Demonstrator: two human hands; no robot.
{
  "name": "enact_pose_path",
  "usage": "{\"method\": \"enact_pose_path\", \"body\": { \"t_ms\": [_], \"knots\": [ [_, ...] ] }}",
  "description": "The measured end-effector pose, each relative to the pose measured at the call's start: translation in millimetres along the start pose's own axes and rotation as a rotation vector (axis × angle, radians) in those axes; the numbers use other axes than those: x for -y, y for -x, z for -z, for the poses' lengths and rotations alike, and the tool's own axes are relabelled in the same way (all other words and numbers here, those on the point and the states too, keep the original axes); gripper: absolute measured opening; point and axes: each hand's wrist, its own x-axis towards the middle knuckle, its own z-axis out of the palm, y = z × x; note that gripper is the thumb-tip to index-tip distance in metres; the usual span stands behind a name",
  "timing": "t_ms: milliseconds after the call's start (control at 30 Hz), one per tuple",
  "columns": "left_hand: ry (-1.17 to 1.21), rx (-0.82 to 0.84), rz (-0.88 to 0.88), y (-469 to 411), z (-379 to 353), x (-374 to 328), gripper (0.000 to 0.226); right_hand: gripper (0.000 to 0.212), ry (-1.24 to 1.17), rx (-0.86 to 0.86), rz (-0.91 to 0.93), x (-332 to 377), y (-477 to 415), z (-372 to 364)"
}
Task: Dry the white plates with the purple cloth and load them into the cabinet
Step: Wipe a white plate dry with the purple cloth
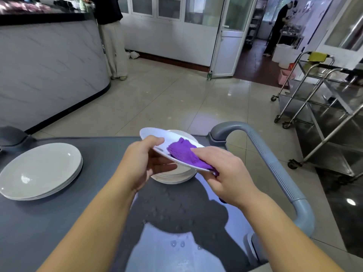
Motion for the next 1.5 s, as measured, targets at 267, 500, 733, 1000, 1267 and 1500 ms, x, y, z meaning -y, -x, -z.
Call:
{"method": "enact_pose_path", "body": {
  "t_ms": [267,500,733,1000,1267,1500],
  "knots": [
    [-0.469,-0.271,-0.423,-10.6,23.9,-0.7,0.071,0.045,-0.543,-0.010,-0.354,7.8,-18.1,38.2],
    [-0.817,-0.013,-0.543,-15.2,35.3,-14.1,0.065,0.045,-0.844,-0.020,-0.480,7.1,-27.0,37.5],
    [-0.631,-0.106,-0.456,-14.7,35.7,-0.4,0.066,0.011,-0.853,-0.307,-0.801,5.2,-28.7,26.0],
    [-0.649,-0.196,-0.449,-19.2,26.0,3.1,0.049,0.016,-0.377,-0.571,-0.385,19.7,-53.9,20.4],
    [-0.629,-0.194,-0.397,-18.7,28.9,6.9,0.048,0.049,0.032,-0.113,-0.226,8.1,-59.3,11.1],
    [-0.547,-0.238,-0.432,-13.3,25.2,4.3,0.050,0.051,0.023,-0.190,-0.420,12.2,-63.0,1.8]
  ]
}}
